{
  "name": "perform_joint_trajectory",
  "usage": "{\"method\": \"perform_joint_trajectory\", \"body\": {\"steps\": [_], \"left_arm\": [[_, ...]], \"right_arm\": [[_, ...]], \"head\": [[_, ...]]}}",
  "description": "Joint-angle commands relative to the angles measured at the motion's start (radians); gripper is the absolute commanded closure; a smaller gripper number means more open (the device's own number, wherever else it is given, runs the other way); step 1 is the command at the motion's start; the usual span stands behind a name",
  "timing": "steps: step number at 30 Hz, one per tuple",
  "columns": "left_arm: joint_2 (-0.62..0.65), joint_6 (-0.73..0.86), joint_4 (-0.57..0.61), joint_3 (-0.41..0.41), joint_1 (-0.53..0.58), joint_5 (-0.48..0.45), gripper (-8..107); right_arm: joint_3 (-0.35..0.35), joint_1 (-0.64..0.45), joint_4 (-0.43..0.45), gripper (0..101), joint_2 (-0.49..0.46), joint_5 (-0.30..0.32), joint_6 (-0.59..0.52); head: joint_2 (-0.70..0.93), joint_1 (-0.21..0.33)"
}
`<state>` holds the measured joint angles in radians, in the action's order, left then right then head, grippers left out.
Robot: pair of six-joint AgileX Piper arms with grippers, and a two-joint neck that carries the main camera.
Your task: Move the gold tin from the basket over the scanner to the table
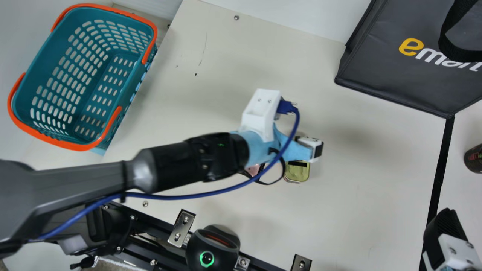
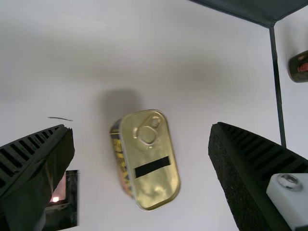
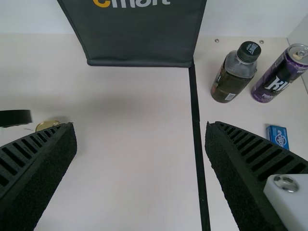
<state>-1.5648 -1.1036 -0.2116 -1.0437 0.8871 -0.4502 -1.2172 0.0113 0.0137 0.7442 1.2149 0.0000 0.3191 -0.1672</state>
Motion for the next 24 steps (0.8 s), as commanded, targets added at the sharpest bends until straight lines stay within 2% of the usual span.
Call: {"method": "perform_joint_trajectory", "body": {"steps": [1, 6, 12, 17, 24], "left_arm": [[0.108, 0.278, 0.1, 0.061, -0.036, 0.002, 9], [0.262, 0.554, 0.243, 0.123, -0.13, -0.055, 9], [0.417, 0.794, 0.348, 0.139, -0.304, -0.177, 9], [0.514, 0.912, 0.339, 0.116, -0.467, -0.286, 9], [0.606, 0.991, 0.266, 0.04, -0.655, -0.407, 9]], "right_arm": [[0.0, 0.0, 0.0, 6, 0.0, 0.0, 0.0], [0.0, 0.0, 0.0, 6, 0.0, 0.0, 0.0], [0.0, 0.0, 0.0, 6, 0.0, 0.0, 0.0], [0.0, 0.0, 0.0, 6, 0.0, 0.0, 0.0], [0.0, 0.0, 0.0, 6, 0.0, 0.001, 0.0]], "head": [[0.002, 0.029], [0.002, 0.029], [0.002, 0.029], [0.002, 0.029], [0.002, 0.029]]}}
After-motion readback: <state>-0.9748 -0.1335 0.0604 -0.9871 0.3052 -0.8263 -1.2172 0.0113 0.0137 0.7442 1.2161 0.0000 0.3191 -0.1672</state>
